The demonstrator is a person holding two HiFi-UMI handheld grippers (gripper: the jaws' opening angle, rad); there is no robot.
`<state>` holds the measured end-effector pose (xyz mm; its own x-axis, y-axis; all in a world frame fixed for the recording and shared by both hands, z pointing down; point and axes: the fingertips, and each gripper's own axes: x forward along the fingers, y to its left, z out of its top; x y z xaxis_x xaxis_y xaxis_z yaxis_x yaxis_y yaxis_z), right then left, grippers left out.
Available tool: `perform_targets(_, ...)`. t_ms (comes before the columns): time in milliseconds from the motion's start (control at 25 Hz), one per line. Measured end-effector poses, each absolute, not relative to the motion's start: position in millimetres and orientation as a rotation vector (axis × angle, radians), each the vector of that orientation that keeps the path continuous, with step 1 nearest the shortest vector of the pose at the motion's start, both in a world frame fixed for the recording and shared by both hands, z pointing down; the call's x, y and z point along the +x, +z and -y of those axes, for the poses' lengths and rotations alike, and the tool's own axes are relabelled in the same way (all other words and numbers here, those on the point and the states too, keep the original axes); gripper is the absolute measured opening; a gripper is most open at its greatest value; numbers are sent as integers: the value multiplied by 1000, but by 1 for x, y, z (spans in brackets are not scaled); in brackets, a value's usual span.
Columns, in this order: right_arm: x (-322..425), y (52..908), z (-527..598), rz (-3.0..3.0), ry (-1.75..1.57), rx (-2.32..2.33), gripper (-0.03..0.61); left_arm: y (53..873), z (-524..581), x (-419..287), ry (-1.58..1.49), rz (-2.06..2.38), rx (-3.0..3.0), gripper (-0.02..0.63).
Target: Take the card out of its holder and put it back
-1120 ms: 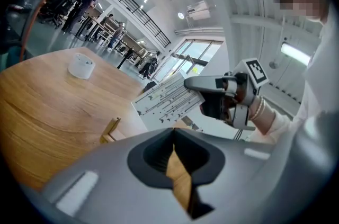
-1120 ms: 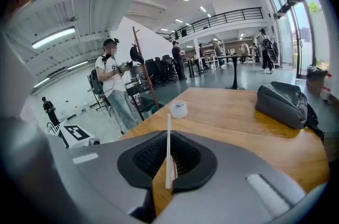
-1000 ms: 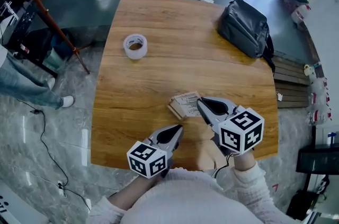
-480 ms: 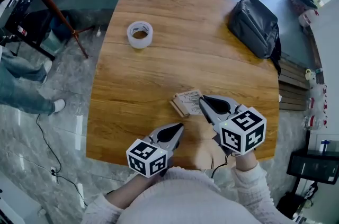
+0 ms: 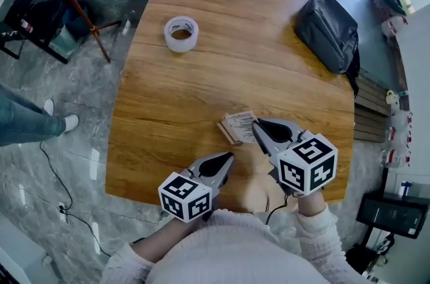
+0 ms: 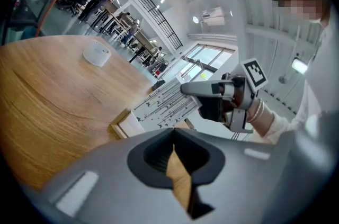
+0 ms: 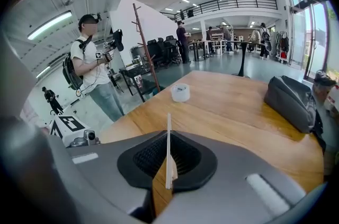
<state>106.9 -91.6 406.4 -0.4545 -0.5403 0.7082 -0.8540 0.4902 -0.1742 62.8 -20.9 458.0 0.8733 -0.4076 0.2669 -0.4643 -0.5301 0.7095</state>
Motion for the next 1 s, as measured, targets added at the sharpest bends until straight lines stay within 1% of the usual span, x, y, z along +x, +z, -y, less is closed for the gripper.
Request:
perform_targets(520,101,418,98,2123,711,1126,14,457,23,64,42,609,2165,8)
perform_targets(1000,94,447,95,2076,750,1102,14,465,21,61,38,611,2122,8)
